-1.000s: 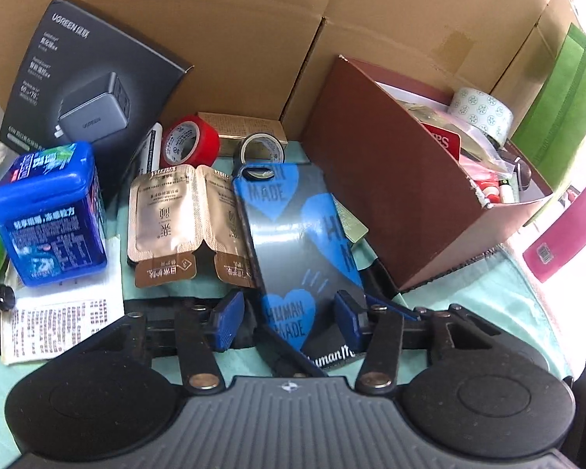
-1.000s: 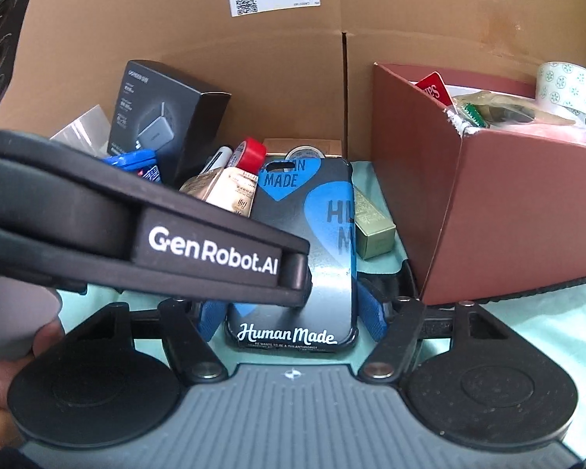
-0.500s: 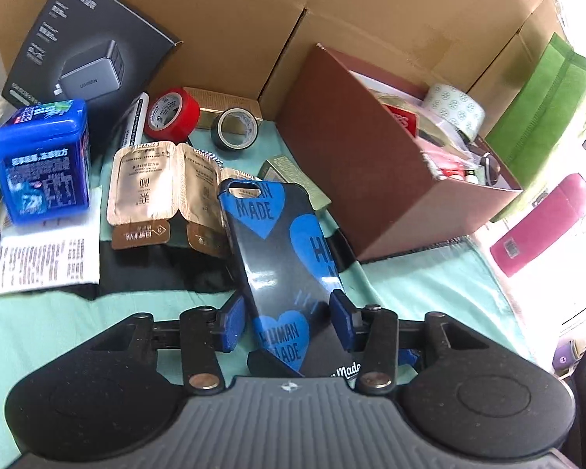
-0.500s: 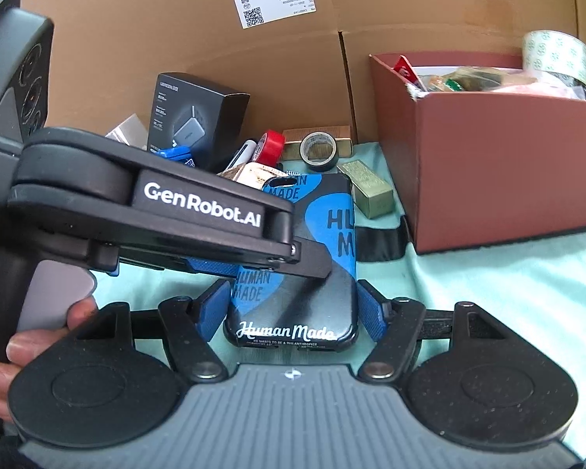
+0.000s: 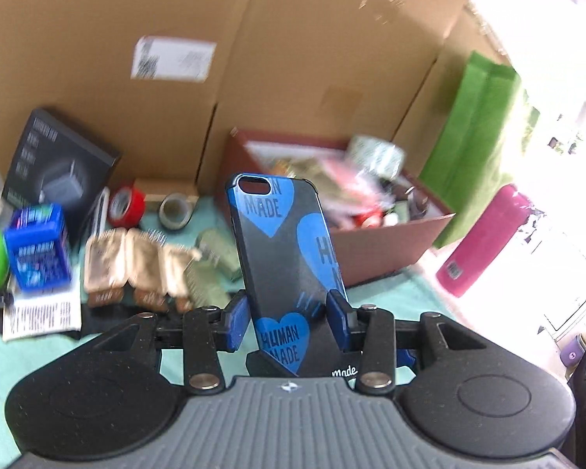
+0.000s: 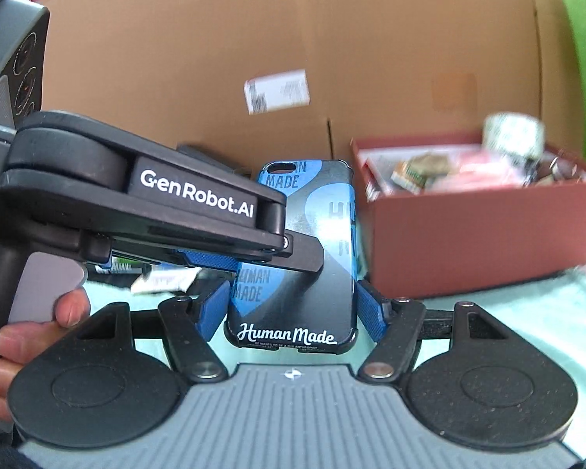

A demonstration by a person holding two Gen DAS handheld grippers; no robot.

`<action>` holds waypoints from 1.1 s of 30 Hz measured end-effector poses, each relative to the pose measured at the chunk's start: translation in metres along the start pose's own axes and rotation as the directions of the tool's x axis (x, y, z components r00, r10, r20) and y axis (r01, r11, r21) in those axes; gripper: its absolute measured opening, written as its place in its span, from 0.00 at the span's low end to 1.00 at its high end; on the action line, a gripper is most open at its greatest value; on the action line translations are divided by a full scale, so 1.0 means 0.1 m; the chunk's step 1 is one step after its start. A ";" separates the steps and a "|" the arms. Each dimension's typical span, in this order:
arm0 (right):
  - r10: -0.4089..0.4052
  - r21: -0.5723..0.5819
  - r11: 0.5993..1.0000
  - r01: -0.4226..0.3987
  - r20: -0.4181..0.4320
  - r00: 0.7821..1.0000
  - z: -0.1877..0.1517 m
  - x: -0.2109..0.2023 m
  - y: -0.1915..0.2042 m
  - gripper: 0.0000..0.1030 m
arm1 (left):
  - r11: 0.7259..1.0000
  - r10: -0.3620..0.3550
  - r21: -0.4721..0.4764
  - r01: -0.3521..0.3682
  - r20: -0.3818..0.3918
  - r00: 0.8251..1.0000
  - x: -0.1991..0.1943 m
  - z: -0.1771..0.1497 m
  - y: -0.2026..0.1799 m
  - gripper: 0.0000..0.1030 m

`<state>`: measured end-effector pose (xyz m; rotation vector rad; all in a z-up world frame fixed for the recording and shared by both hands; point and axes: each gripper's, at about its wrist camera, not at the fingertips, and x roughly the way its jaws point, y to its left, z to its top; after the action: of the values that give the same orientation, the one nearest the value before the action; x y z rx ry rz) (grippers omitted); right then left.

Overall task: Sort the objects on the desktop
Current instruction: 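Lift the phone case and drop it into the maroon box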

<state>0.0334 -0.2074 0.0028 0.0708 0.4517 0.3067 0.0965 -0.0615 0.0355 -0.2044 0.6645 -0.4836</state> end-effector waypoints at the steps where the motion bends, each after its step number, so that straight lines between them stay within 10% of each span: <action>1: -0.003 0.000 1.000 0.003 0.018 1.000 0.03 -0.05 -0.01 0.66 | 1.000 -0.006 0.009 0.006 0.011 1.000 -0.02 0.03 -0.04 0.43; 26: -0.101 -0.059 0.992 0.111 0.153 0.983 0.72 0.42 -0.80 0.66 | 0.996 -0.079 0.043 0.076 0.065 0.995 0.89 0.91 -0.22 0.42; 30: -0.104 -0.066 0.991 0.113 0.118 0.987 0.70 0.67 -0.88 0.71 | 0.998 -0.024 0.061 0.019 0.085 0.996 1.00 0.83 -0.16 0.81; 33: -0.154 -0.098 0.981 0.166 0.119 0.981 0.63 0.74 -0.86 0.80 | 0.997 -0.026 0.069 0.017 0.130 0.991 0.95 0.77 -0.12 0.88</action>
<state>0.1483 -0.2661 0.0171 -0.0534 0.3277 0.1668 0.2056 -0.1159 0.0473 -0.1784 0.5173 -0.5081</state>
